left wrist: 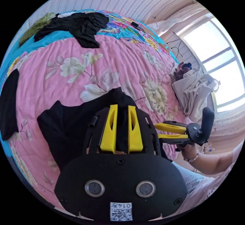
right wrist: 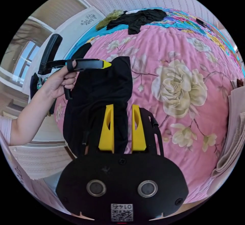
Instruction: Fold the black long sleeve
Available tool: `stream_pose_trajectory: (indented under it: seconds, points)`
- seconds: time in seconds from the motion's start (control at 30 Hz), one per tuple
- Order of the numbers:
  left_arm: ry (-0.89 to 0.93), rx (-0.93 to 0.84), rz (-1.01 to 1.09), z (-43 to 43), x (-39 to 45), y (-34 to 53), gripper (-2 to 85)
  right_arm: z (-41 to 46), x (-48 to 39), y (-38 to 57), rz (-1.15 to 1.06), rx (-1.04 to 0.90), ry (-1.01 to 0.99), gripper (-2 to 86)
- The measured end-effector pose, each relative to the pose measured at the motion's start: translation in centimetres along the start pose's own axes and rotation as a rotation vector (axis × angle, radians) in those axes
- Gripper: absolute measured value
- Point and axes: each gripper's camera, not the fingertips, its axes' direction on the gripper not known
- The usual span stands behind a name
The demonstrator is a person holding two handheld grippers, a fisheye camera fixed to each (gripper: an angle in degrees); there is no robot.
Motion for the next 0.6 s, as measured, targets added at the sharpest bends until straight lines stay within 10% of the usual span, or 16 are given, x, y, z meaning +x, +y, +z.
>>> stream_pose_trajectory:
  seconds: [0.6]
  points:
    - [-0.177, 0.014, 0.147, -6.9, 3.2, -1.7, 4.2, -2.4, 6.2, -2.0, 0.041, -0.085, -0.086, 1.4]
